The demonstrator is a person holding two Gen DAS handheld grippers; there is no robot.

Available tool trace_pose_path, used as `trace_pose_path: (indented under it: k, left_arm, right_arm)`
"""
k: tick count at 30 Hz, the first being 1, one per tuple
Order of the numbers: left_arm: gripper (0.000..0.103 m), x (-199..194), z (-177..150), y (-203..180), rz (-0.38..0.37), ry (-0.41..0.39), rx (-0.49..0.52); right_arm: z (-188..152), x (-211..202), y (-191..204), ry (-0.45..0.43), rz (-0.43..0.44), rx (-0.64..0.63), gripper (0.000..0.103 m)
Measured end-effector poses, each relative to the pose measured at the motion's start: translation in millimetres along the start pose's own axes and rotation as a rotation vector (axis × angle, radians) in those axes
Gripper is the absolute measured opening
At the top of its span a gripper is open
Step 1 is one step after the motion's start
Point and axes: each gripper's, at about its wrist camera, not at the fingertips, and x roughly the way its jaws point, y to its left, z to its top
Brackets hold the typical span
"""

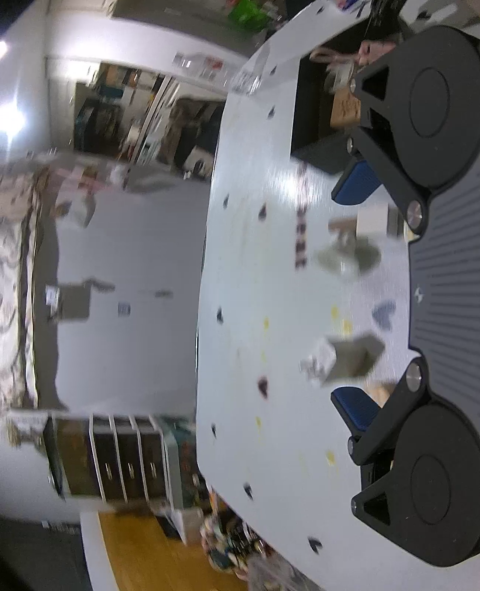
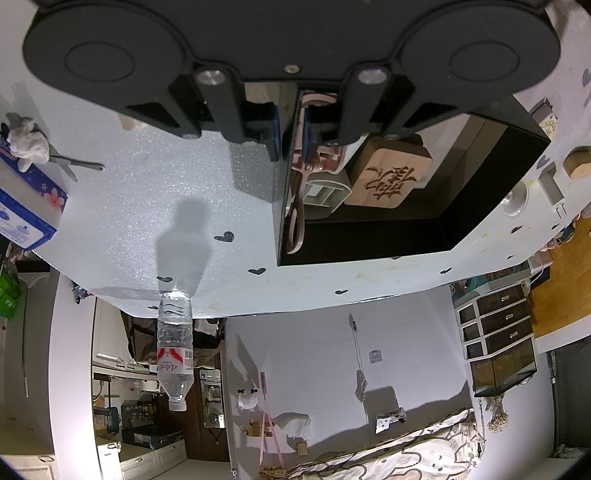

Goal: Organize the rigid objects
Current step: 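Move the left tool to the light wooden oval block and grasp it, then carry the wooden oval block into the black box and open the left tool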

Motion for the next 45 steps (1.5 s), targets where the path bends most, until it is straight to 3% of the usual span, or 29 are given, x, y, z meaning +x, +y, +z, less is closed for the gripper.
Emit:
trace_pose_path:
  k: [9,16,24,28,33,41,45]
  left_arm:
    - [0.103,23.2,-27.6,52.9,0.107,0.038,-0.111]
    - [0.103,47.5,-42.4,74.7,0.166,0.065,-0.107]
    - [0.103,66.1,-44.4,85.8,0.146,0.049,-0.104]
    - [0.102,73.8,-39.8,86.6,0.144,0.042,-0.054]
    - [0.089,83.7,-39.1,86.7,0.148,0.090,0.049]
    - [0.088,74.6,-37.8,89.7,0.082,0.110,0.095]
    - [0.088,56.6,-28.8,73.0,-0.009,0.085,0.201]
  right_arm:
    - [0.7,-0.3,2.0,0.000,-0.012,-0.004,0.012]
    - [0.2,-0.2,3.1,0.001,-0.021,-0.005,0.012]
    - [-0.2,-0.2,3.9,0.001,-0.028,-0.005,0.012]
    - [-0.6,-0.3,3.3,0.004,-0.029,-0.006,0.012]
    - [-0.6,-0.3,3.4,0.004,-0.030,-0.005,0.012]
    - [-0.9,0.3,4.6,0.013,-0.033,-0.005,0.012]
    - [1.0,-0.3,5.1,0.024,-0.032,-0.019,0.011]
